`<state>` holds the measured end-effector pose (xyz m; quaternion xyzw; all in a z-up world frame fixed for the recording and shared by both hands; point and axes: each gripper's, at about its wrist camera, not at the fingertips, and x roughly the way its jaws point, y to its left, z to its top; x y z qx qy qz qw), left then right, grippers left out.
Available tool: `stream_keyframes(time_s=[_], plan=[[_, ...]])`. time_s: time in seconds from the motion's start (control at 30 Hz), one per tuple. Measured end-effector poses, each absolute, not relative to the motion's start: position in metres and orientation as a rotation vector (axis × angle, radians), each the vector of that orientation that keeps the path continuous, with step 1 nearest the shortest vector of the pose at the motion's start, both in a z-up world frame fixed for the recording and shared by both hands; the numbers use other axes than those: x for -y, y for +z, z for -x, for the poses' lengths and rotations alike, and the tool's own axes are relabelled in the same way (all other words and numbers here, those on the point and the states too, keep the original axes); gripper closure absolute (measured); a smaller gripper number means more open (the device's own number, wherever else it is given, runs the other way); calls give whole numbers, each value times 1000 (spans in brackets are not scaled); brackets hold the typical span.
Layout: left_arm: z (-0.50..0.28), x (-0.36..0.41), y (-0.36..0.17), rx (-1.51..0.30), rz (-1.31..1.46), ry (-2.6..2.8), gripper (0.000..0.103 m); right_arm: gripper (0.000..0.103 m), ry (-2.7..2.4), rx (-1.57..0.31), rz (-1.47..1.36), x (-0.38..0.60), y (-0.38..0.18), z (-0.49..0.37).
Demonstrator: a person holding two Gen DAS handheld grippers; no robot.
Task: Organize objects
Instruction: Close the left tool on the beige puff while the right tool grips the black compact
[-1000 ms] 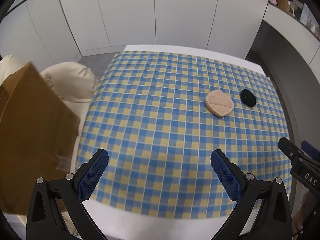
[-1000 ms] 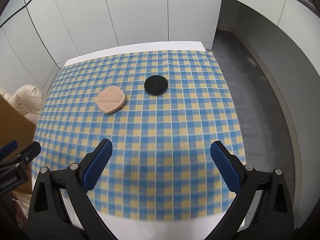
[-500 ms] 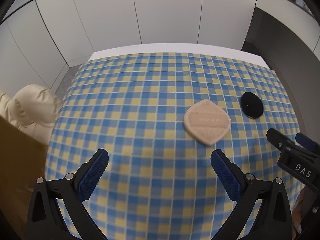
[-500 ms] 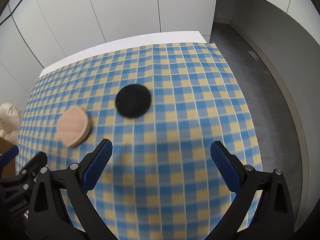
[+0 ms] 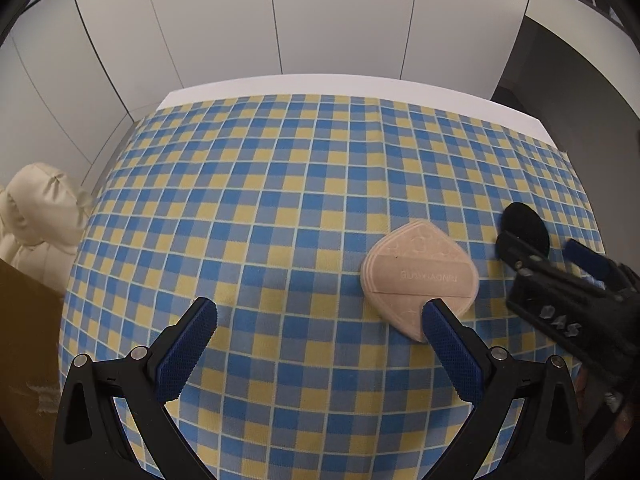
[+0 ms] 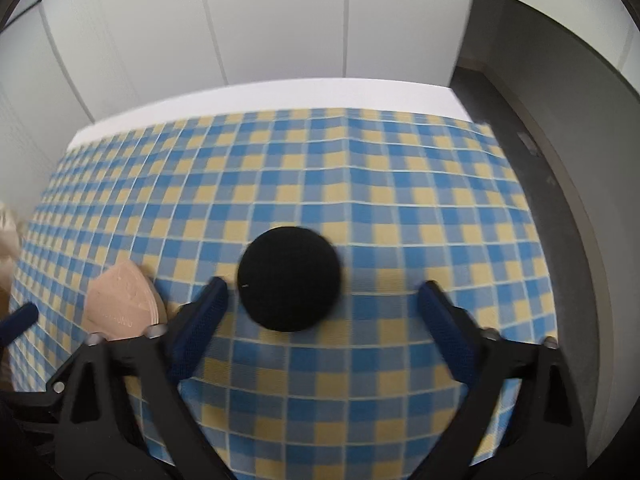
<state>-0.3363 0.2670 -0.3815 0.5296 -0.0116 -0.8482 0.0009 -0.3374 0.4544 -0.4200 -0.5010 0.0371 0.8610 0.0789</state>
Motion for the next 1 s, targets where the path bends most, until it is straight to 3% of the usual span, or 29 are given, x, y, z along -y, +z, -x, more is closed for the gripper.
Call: stream_keyframes(time_s=[0.03, 0.1, 0.2, 0.57, 0.73, 0.83, 0.9, 1.0], plan=[[337, -267, -383, 33, -1664, -2660, 1, 21, 2590, -86, 1479, -451, -419, 337], [337, -267, -383, 32, -1662, -2660, 1, 49, 2614, -86, 1491, -447, -418, 335], [337, -268, -383, 32, -1660, -2661, 1, 56, 2611, -110, 1481, -449, -419, 333], [344, -282, -386, -50, -1717, -2682, 1, 56, 2625, -181, 1470, -481, -417, 315], [349, -309, -392, 41, -1719, -2696, 1, 56, 2611, -212, 1461, -501, -414, 307], [357, -318, -401, 6, -1741, -2693, 0, 56, 2601, -247, 1463, -514, -412, 302], [360, -325, -402, 43, -1739, -2699, 6, 56, 2601, -249, 1466, -516, -413, 301], [364, -335, -403, 82, -1752, -2684, 6, 57, 2603, -244, 1470, -518, -410, 299]])
